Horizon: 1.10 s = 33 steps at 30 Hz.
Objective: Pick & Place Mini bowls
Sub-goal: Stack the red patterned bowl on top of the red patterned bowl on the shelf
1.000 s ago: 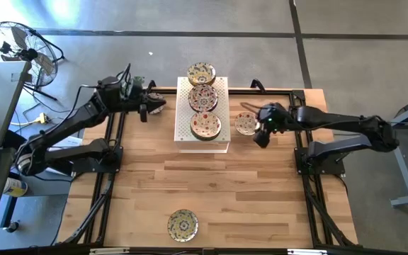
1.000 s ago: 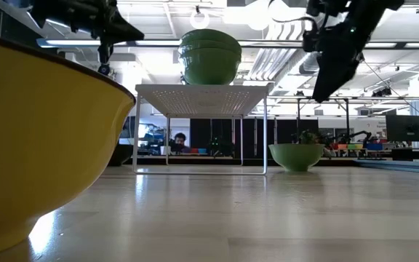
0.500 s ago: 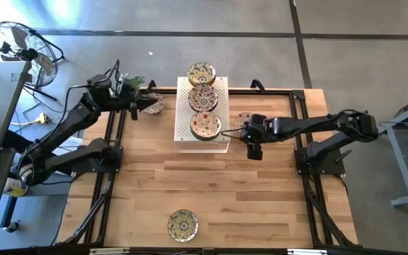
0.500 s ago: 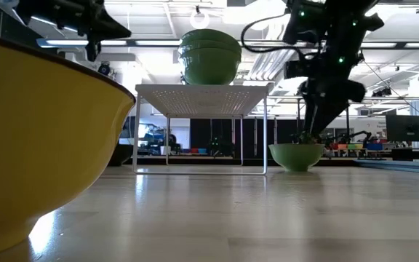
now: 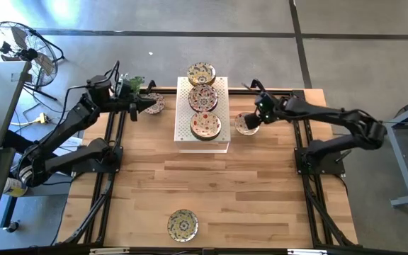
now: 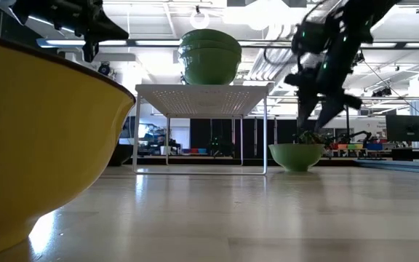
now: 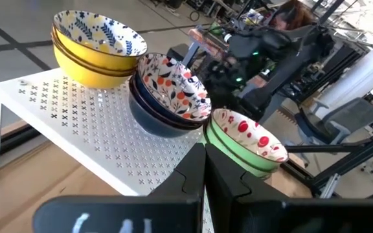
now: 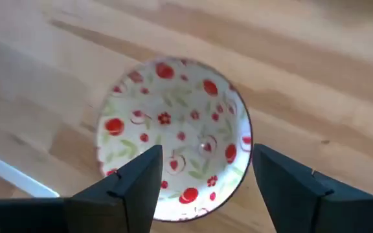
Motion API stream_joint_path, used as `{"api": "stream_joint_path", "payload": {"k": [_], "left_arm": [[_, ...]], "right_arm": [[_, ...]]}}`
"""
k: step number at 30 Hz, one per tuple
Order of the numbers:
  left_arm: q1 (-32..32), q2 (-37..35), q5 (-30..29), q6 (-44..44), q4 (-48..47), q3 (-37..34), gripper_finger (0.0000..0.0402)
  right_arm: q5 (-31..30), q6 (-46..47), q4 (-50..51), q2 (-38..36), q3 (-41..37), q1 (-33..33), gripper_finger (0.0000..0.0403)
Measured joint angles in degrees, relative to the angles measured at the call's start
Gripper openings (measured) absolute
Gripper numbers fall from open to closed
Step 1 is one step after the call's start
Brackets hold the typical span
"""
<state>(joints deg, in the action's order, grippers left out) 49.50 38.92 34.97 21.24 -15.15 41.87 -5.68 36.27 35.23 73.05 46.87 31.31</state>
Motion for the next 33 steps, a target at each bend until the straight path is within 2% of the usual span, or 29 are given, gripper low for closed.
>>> {"api": "stream_joint_path", "payload": {"k": [5, 9, 12, 19, 21, 26, 28, 33], "left_arm": [[0.0, -0.6, -1.1, -0.5, -0.1, 0.0, 0.0000], [0.0, -1.0, -2.1, -1.7, 0.0, 0.0, 0.0000], [0.0, -0.7, -2.1, -2.0, 0.0, 0.0, 0.0000], [0.0, -0.5, -3.8, -3.0, 0.8, 0.0, 0.0000], [0.0, -0.6, -3.8, -3.0, 1.3, 0.0, 0.0000], [0.0, -0.6, -3.8, -3.0, 1.6, 0.0, 0.0000], [0.0, -0.6, -3.8, -3.0, 1.6, 0.0, 0.0000], [0.0, -1.1, -3.8, -3.0, 1.7, 0.0, 0.0000]], "right_arm": [[4.1, 0.9, -1.7, 3.7, -3.2, 4.7, 0.0224], [8.0, 3.5, -6.3, 5.2, -5.9, 5.8, 0.0197], [8.1, 5.8, -9.8, 5.4, -7.5, 5.9, 0.0156], [9.7, 11.5, -13.6, 5.5, -11.1, 5.8, 0.0032], [11.4, 12.1, -14.9, 5.4, -11.6, 5.9, 0.0011], [14.1, 13.8, -12.2, 3.9, -10.2, 5.8, 0.0019], [14.2, 13.8, -9.9, 2.0, -8.3, 5.8, 0.0011], [11.6, 12.8, 5.1, -4.7, -1.1, 5.8, 0.0010]]}}
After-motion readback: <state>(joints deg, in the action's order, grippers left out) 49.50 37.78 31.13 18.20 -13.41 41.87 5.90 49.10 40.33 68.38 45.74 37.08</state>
